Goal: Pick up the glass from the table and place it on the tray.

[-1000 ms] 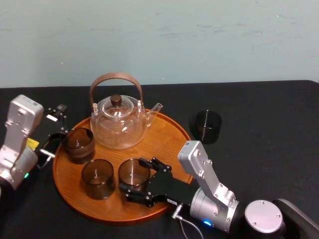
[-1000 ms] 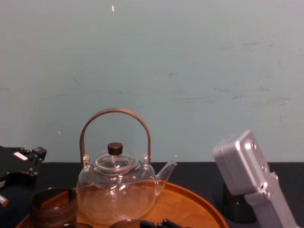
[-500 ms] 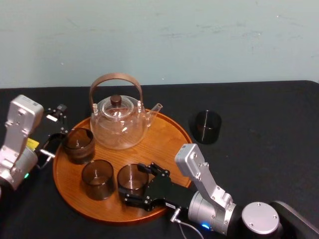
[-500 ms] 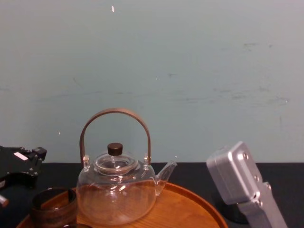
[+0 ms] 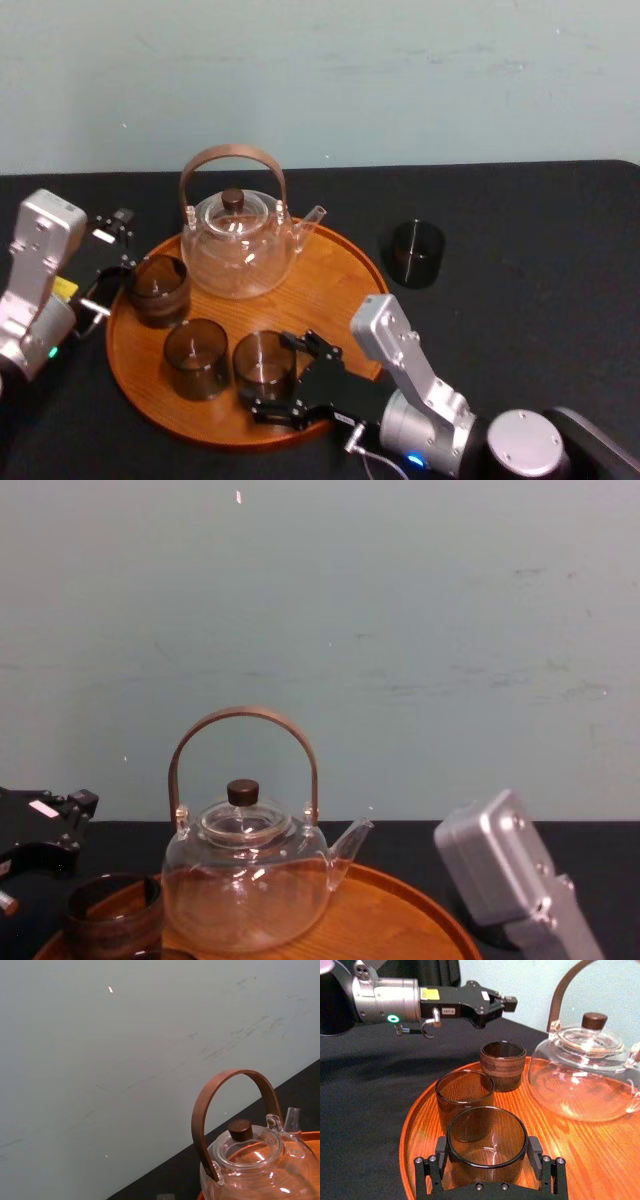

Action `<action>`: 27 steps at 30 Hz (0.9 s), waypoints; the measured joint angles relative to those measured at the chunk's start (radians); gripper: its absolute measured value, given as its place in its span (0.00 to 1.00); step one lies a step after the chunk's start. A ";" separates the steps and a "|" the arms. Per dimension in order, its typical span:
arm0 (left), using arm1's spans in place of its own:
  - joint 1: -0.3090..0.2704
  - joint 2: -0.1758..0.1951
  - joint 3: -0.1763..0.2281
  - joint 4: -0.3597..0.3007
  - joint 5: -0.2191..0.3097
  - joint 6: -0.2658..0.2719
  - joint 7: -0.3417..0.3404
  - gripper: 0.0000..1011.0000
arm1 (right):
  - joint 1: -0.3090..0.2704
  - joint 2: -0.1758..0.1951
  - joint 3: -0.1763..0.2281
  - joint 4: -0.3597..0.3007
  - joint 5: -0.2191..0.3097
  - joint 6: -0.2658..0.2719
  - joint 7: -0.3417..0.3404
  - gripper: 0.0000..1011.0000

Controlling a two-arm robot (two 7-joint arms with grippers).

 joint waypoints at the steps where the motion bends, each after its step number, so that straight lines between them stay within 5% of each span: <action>1: 0.000 0.000 0.000 0.000 0.000 0.000 0.000 0.00 | -0.003 0.002 0.002 -0.005 0.000 -0.004 -0.002 0.99; 19: 0.000 0.000 0.000 0.000 0.000 0.000 0.000 0.00 | -0.083 0.069 0.044 -0.177 -0.006 -0.059 -0.025 0.99; 27: 0.000 0.000 0.000 0.000 0.000 0.000 0.000 0.00 | -0.146 0.113 0.095 -0.241 0.023 -0.074 -0.038 0.99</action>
